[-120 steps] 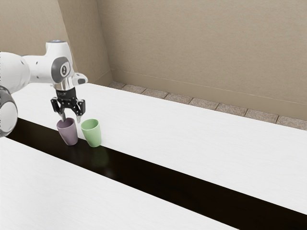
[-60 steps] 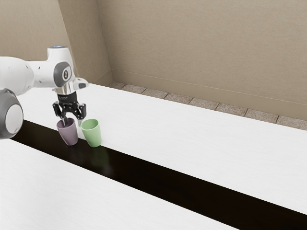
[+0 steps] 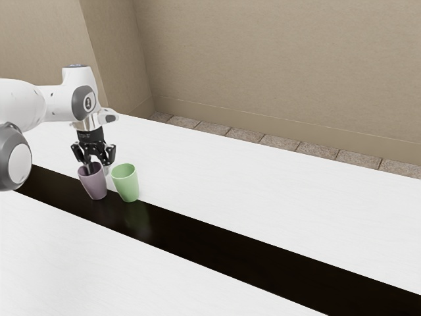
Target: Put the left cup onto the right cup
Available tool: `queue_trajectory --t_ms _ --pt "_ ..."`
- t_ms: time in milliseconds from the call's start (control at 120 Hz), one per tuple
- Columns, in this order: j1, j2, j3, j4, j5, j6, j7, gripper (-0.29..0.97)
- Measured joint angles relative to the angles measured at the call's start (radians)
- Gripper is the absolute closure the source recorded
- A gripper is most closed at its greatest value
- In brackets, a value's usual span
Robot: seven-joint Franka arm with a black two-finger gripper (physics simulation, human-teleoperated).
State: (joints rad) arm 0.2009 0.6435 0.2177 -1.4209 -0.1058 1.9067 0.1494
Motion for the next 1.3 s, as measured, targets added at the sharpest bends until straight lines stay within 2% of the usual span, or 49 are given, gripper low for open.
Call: queue_trajectory --t_ms 642,1300 --pt "0.0 0.006 0.0 0.0 -0.015 0.005 0.009 0.74" --pt "-0.016 -0.077 0.006 -0.023 0.002 -0.013 0.001 0.78"
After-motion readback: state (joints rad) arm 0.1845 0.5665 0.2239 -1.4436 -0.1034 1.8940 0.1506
